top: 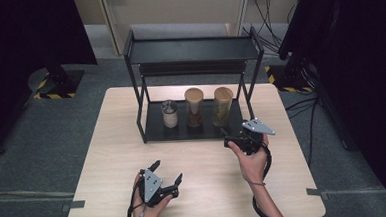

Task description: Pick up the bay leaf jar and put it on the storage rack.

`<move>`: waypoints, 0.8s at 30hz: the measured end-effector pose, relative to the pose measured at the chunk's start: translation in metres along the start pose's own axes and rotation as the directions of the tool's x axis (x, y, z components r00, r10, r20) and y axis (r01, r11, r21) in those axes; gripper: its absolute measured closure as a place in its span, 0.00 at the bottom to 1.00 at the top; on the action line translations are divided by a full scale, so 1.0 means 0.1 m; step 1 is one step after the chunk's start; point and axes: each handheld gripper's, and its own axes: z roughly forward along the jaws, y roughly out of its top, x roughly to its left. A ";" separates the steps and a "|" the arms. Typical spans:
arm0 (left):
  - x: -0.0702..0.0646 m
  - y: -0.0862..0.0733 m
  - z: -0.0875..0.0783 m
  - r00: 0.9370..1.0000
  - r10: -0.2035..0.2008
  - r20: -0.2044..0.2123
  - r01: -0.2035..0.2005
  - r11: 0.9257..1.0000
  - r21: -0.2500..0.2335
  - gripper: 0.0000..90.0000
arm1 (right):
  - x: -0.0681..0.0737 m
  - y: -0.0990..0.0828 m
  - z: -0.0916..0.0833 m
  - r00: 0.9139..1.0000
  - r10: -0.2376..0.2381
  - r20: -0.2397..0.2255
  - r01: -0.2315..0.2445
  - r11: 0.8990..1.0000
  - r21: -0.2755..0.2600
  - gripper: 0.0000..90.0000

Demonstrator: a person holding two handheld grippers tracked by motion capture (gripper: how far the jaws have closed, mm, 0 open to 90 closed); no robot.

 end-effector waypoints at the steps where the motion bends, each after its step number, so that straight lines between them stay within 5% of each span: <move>1: 0.00 0.00 0.00 1.000 0.000 0.000 0.000 1.000 -0.001 0.13 | 0.00 -0.01 -0.01 1.000 0.000 -0.001 0.000 1.000 0.001 0.04; 24: 0.00 0.00 0.00 1.000 -0.002 -0.004 0.002 1.000 0.001 0.13 | -0.02 -0.19 -0.19 1.000 -0.015 -0.014 0.015 1.000 0.014 0.04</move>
